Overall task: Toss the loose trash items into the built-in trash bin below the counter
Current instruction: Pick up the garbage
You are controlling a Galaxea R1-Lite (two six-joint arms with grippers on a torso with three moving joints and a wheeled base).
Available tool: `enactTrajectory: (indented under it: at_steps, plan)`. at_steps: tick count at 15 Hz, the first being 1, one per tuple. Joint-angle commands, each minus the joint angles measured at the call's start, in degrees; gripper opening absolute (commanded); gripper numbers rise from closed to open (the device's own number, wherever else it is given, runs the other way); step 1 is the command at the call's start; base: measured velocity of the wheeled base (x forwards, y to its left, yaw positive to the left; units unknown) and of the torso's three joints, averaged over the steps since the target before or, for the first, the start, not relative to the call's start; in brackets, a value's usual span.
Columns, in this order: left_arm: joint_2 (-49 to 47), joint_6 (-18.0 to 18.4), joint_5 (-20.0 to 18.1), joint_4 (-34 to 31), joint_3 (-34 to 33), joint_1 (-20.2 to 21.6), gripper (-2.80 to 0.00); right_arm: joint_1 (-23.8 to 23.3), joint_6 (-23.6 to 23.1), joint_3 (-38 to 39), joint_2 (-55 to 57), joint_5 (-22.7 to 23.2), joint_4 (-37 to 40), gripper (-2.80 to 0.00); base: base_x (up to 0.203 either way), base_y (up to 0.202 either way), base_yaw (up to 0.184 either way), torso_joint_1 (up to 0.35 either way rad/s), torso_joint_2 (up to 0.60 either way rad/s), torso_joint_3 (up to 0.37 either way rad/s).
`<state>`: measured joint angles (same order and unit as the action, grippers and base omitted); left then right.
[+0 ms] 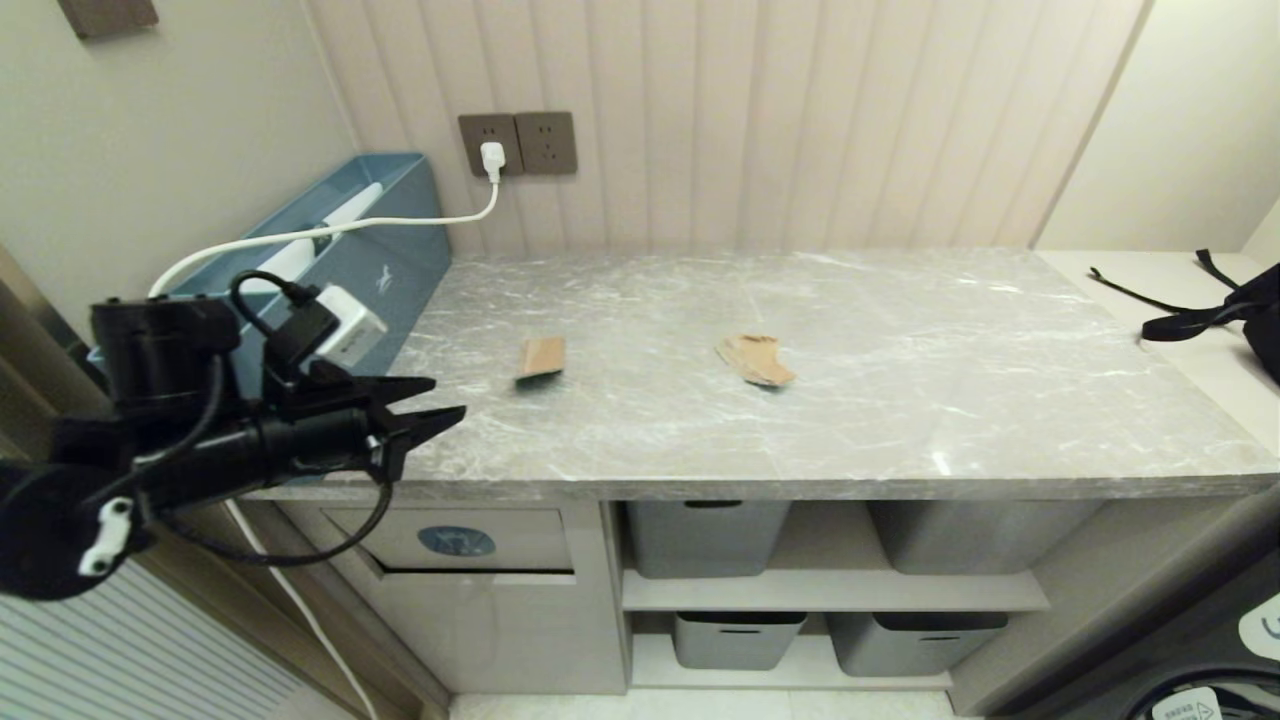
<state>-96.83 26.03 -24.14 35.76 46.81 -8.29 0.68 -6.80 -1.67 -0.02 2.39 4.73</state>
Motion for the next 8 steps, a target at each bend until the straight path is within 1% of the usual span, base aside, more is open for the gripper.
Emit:
enactTrajectory:
  at_steps: [1, 2, 3, 4, 5, 6, 8]
  plan:
    - [-15.4, 4.0, 0.0, 6.5, 6.8, -0.4, 0.00, 0.0, -0.1, 0.0, 0.0, 0.1, 0.0, -2.80, 0.000, 0.000, 0.000, 0.000, 0.00, 0.000]
    - [-19.0, 6.6, 0.0, 8.9, 10.4, -0.4, 0.00, 0.0, -0.1, 0.0, -0.1, 0.0, 0.0, -2.80, 0.000, 0.000, 0.000, 0.000, 0.00, 0.000]
    - [-22.0, 10.3, -0.1, 10.8, 14.2, -0.5, 0.00, 0.0, -0.1, 0.0, 0.0, 0.1, 0.0, -2.80, 0.000, 0.000, 0.000, 0.000, 0.00, 0.000]
    - [-23.9, 13.6, -0.2, 11.8, 17.6, -0.6, 0.00, 0.0, -0.1, 0.0, -0.1, 0.0, 0.0, -2.80, 0.000, 0.000, 0.000, 0.000, 0.00, 0.000]
    - [-25.9, 15.8, -0.2, 12.3, 20.9, -1.0, 0.00, 0.0, -0.1, 0.0, 0.0, 0.0, 0.0, -2.80, 0.000, 0.000, 0.000, 0.000, 0.00, 0.000]
    - [-27.7, 16.9, -0.2, 12.6, 23.5, -1.6, 0.00, 0.0, -0.1, 0.0, -0.1, 0.1, 0.0, -2.80, 0.000, 0.000, 0.000, 0.000, 0.00, 0.000]
    - [-29.9, 17.5, 0.0, 12.1, 25.4, -3.0, 0.00, 0.0, -0.1, 0.0, -0.1, 0.1, 0.0, -2.80, 0.000, 0.000, 0.000, 0.000, 0.00, 0.000]
